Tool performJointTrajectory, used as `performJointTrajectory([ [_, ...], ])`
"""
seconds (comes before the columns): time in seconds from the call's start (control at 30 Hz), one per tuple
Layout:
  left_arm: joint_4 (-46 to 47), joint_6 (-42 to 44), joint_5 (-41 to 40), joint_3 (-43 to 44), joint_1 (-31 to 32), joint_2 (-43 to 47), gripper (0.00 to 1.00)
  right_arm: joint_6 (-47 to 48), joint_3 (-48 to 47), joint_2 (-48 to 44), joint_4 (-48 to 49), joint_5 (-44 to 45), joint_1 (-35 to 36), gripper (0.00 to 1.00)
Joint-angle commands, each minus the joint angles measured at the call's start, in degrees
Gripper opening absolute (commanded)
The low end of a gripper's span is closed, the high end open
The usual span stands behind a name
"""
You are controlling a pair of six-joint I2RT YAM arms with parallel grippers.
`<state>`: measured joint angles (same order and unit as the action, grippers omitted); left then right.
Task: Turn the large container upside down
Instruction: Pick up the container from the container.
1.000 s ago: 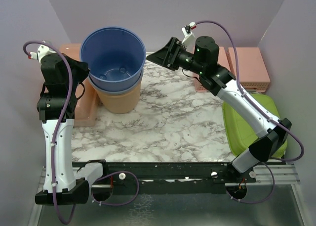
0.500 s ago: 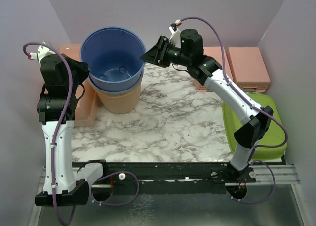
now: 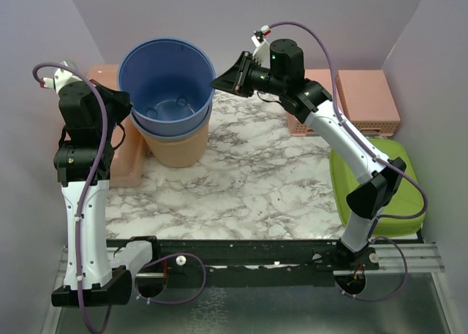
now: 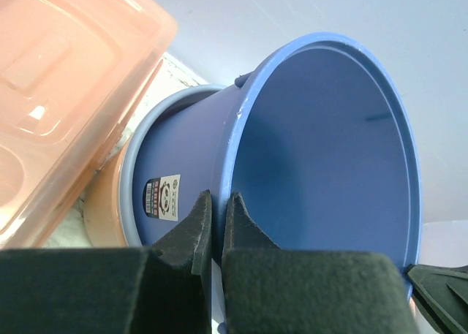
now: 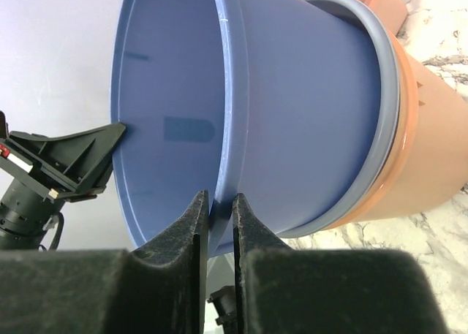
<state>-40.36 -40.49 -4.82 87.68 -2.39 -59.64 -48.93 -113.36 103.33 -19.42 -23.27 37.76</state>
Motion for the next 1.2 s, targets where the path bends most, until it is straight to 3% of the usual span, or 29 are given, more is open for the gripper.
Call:
performJointTrajectory([
  [0.0, 8.3, 1.7, 2.4, 1.7, 0.8, 2.0, 0.0, -1.5, 0.5, -1.2, 4.5, -4.5, 0.2, 0.12],
  [0.2, 9.6, 4.7, 2.7, 2.1, 1.3, 2.5, 0.0, -3.7, 4.0, -3.3, 16.0, -11.6, 0.2, 0.06],
  [0.43, 12.0, 7.0, 3.1, 4.9, 2.2, 2.2, 0.0, -0.1, 3.4, -4.7, 14.7, -12.0, 0.2, 0.05],
  [0.7, 16.6, 9.3, 9.7, 6.6, 4.4, 2.4, 0.0, 2.7, 4.0, -7.1, 16.5, -14.0, 0.2, 0.05],
  [1.03, 22.3, 10.0, 15.3, 6.6, 5.9, 3.6, 0.0, 6.8, 9.3, -12.7, 20.9, -12.4, 0.2, 0.05],
  [1.17, 25.4, 8.0, 21.1, 6.1, 6.6, 3.1, 0.0, 10.7, 14.4, -18.9, 22.4, -8.1, 0.2, 0.05],
])
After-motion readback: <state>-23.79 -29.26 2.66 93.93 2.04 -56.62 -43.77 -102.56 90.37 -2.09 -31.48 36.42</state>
